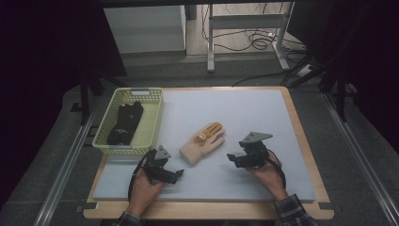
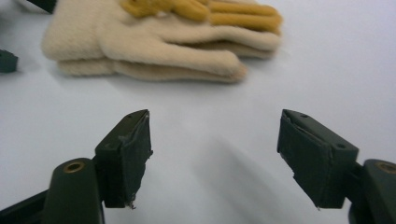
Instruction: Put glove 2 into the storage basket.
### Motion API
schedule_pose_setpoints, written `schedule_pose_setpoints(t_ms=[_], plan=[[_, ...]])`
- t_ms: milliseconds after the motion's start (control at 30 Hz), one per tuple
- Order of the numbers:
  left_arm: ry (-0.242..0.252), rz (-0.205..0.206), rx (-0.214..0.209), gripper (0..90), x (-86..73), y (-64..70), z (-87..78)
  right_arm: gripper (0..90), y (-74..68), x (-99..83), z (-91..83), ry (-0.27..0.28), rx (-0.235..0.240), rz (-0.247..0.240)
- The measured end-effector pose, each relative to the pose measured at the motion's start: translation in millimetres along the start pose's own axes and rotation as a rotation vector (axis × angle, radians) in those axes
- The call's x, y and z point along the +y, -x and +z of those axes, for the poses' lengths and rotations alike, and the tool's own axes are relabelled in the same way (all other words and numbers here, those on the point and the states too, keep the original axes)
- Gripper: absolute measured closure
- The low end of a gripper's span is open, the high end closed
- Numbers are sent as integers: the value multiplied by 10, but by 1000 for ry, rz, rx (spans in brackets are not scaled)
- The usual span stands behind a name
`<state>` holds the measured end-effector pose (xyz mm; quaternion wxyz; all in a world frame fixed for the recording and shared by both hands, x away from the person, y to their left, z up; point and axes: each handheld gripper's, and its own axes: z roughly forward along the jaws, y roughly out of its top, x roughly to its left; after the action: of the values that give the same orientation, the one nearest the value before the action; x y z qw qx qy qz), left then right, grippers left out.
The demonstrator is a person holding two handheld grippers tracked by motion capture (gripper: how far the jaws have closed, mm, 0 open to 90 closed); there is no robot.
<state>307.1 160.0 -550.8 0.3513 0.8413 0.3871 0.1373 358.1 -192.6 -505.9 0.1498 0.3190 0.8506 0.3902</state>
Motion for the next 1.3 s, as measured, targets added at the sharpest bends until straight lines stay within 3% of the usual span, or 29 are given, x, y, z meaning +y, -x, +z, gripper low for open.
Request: schedule_pose_setpoints(t_ms=[500, 733, 867, 1300], plan=[[-2, 1, 0, 14, 1, -1, 1, 129, 282, -336, -251, -5, -64, 93], [-6, 1, -2, 15, 4, -2, 0, 74, 329, -493, -195, -69, -98, 90], [-8, 0, -2, 15, 6, -3, 0, 65, 283, -490, -177, -84, -126, 53], [-6, -1, -3, 14, 6, -3, 0, 64, 285, -499, -177, -80, -127, 58]])
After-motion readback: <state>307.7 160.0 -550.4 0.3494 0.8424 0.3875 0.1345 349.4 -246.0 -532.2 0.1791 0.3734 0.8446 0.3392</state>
